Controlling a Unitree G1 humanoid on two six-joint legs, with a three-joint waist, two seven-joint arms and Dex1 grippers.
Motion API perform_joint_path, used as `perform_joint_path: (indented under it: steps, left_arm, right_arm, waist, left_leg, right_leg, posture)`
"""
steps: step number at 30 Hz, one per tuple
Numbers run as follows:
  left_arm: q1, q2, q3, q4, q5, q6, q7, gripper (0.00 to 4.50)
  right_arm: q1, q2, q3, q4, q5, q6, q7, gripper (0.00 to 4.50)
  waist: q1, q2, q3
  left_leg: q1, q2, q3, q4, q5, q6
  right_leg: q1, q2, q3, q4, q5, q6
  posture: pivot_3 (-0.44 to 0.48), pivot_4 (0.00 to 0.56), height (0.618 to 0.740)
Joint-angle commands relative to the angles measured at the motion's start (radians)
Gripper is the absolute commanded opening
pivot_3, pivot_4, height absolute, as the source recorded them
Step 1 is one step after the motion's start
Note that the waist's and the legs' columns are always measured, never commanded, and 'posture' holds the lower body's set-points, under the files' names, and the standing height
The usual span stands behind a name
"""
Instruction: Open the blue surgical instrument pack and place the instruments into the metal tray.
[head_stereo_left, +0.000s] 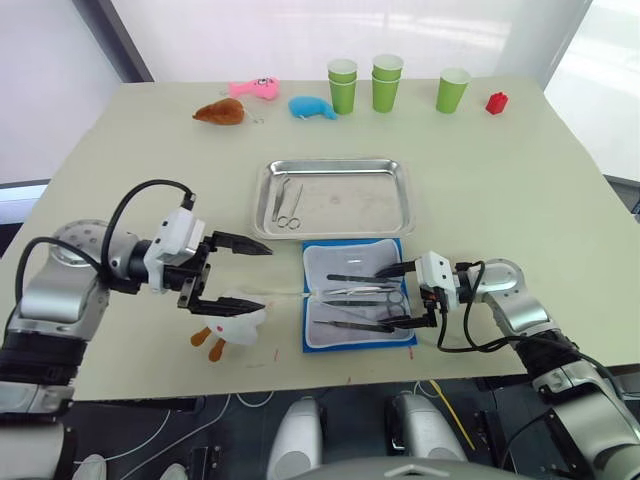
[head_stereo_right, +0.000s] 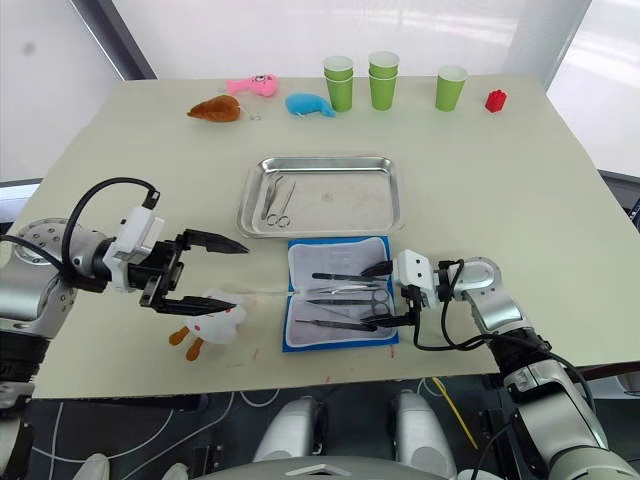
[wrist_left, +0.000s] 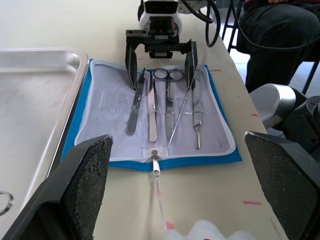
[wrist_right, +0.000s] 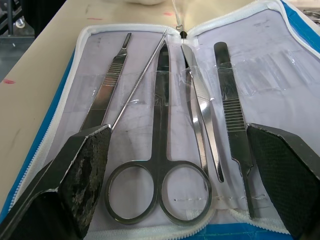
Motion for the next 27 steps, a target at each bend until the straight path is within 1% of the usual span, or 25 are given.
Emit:
perform_joint_path:
  steps: [1,8,12,19,27]
  left_arm:
    - [-0.072,-0.048,-0.032,0.04,0.052,-0.027,-0.049,4.46]
    - [-0.243,-0.247,-0.158,0.205,0.213,-0.084,-0.051,4.46]
    - [-0.311,-0.316,-0.185,0.289,0.253,-0.115,-0.051,3.49]
    - [-0.353,-0.372,-0.21,0.395,0.305,-0.192,-0.051,3.49]
    - [-0.391,-0.461,-0.212,0.543,0.408,-0.317,-0.007,3.49]
  right_arm:
    - [0.013,-0.004,0.009,0.011,-0.021,0.004,-0.006,4.5]
    - [0.006,0.012,0.01,0.031,-0.026,-0.002,-0.019,4.5]
    - [0.006,0.014,0.005,0.042,-0.028,-0.006,-0.028,4.5]
    - [0.021,0.006,0.001,0.06,-0.036,-0.015,-0.036,4.5]
    - [0.009,0.011,0.004,0.087,-0.045,-0.028,-0.036,4.5]
  waist:
    - [0.001,0.0,0.0]
    - [-0.003,0.0,0.0]
    - [-0.005,0.0,0.0]
    - [-0.004,0.0,0.0]
    - [-0.001,0.0,0.0]
  left_leg:
    - [0.0,0.0,0.0,0.0,0.0,0.0]
    - [0.0,0.0,-0.001,0.006,0.0,0.0]
    - [0.0,0.0,-0.001,0.006,0.0,0.0]
    - [-0.001,0.0,-0.002,0.01,0.0,0.0]
    - [-0.001,0.0,-0.002,0.011,0.0,0.0]
  right_leg:
    - [0.0,0.0,0.0,0.0,0.0,0.0]
    - [0.002,0.001,0.0,0.002,0.0,0.0]
    - [0.002,0.002,0.001,0.002,0.0,0.0]
    - [0.004,0.002,0.0,0.002,0.001,0.001]
    - [0.005,0.003,0.001,0.002,0.001,0.001]
  posture:
    - [0.0,0.15,0.74]
    - [0.0,0.15,0.74]
    - [0.0,0.15,0.74]
    - [0.0,0.15,0.74]
    - [0.0,0.15,0.74]
